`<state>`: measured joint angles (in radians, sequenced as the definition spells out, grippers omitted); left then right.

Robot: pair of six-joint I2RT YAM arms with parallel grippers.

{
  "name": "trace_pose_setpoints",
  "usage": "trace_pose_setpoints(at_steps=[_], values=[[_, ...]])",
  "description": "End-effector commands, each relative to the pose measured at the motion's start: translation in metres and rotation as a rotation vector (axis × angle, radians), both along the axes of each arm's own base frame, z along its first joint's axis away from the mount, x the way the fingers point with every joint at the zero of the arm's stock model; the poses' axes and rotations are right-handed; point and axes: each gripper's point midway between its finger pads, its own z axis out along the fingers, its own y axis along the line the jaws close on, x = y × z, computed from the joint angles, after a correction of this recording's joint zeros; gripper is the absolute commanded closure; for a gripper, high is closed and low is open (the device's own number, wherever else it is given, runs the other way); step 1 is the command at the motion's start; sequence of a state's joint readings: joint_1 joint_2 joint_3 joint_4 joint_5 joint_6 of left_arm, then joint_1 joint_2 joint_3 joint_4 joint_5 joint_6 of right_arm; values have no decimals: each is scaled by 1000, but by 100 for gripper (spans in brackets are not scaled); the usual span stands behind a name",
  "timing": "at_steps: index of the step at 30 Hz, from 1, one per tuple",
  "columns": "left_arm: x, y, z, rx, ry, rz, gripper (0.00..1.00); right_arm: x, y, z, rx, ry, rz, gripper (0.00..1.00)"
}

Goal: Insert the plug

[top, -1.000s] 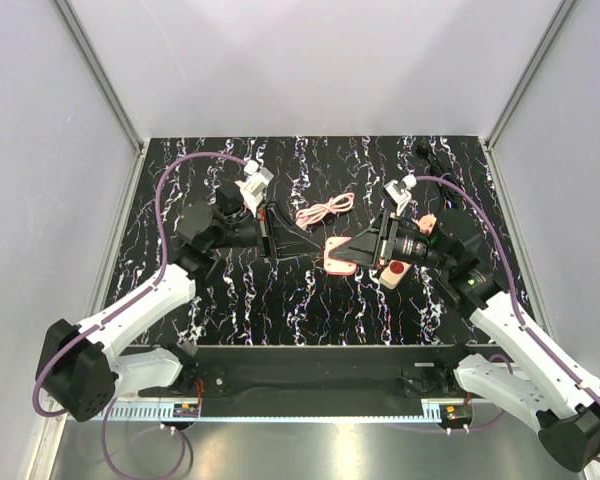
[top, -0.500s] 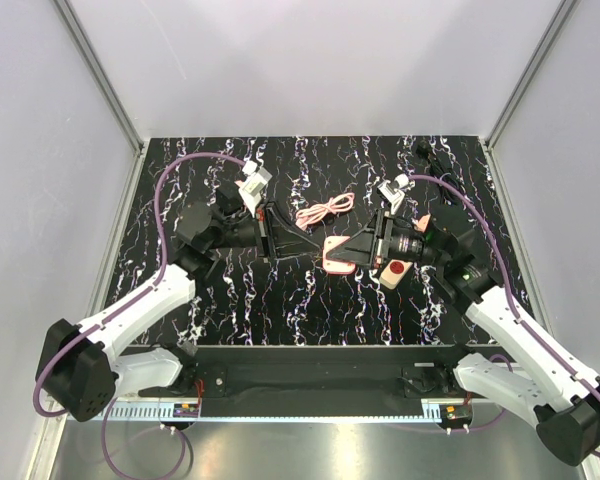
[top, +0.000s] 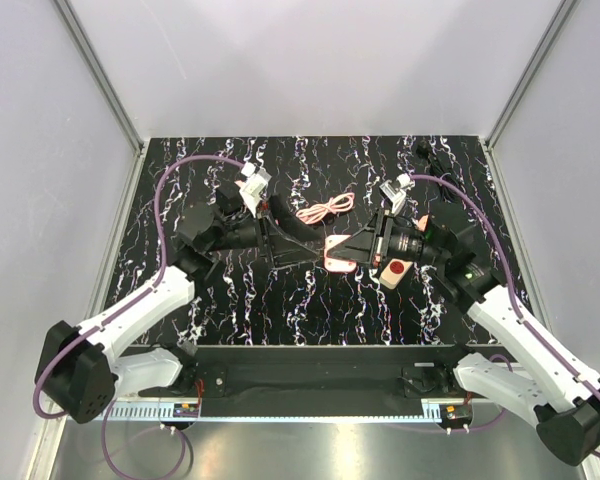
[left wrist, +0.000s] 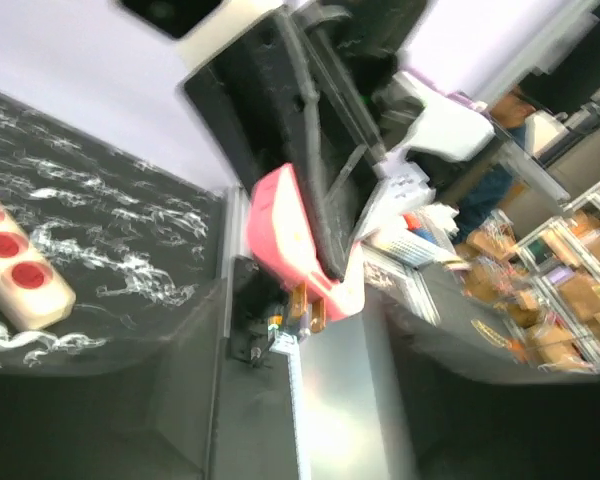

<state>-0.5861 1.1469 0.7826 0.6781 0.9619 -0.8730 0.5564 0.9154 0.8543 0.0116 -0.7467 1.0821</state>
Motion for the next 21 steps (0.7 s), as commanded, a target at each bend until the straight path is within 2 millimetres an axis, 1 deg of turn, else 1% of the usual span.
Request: trace_pose_setpoints(at_steps=[1,2,3,4,5,6,7,8,9,10,11,12,13,14,15,17,18,20,21], values=[[23,9,-5,58,15,152,4,3,-16,13,-99,-48,-113,100],[31,15,-8,82,17,196,1,1,-25,-17,-224,62,-144,100],[41,21,-10,103,19,266,1,3,-34,-29,-300,72,-178,100],[49,28,-24,173,29,317,1,17,-47,-37,-386,98,-284,100],[55,37,-26,201,22,374,1,11,-69,-68,-529,224,-331,100],[72,47,-28,245,-24,481,1,15,-82,-76,-603,253,-373,100],[74,57,-49,344,30,526,1,23,-96,-98,-705,323,-426,100],[80,64,-57,399,37,574,1,23,-120,-117,-793,419,-472,100],[94,76,-57,456,8,663,1,30,-130,-135,-864,486,-493,100],[91,86,-76,553,59,683,1,34,-141,-144,-905,532,-518,100],[94,91,-87,612,78,701,1,35,-149,-152,-948,574,-530,100],[98,98,-87,654,60,734,1,45,-156,-159,-994,605,-543,100],[94,105,-98,709,87,733,1,52,-165,-162,-1040,618,-578,100],[92,109,-101,727,83,742,1,57,-167,-164,-1067,624,-586,100],[91,115,-112,756,87,756,1,70,-169,-170,-1102,636,-594,100],[85,121,-115,756,77,774,1,83,-170,-180,-1147,651,-594,100],[83,123,-125,772,83,771,1,93,-175,-193,-1207,678,-603,100],[77,125,-124,766,70,768,1,102,-182,-205,-1270,700,-622,100],[74,125,-125,762,72,762,1,108,-185,-216,-1307,717,-623,100]])
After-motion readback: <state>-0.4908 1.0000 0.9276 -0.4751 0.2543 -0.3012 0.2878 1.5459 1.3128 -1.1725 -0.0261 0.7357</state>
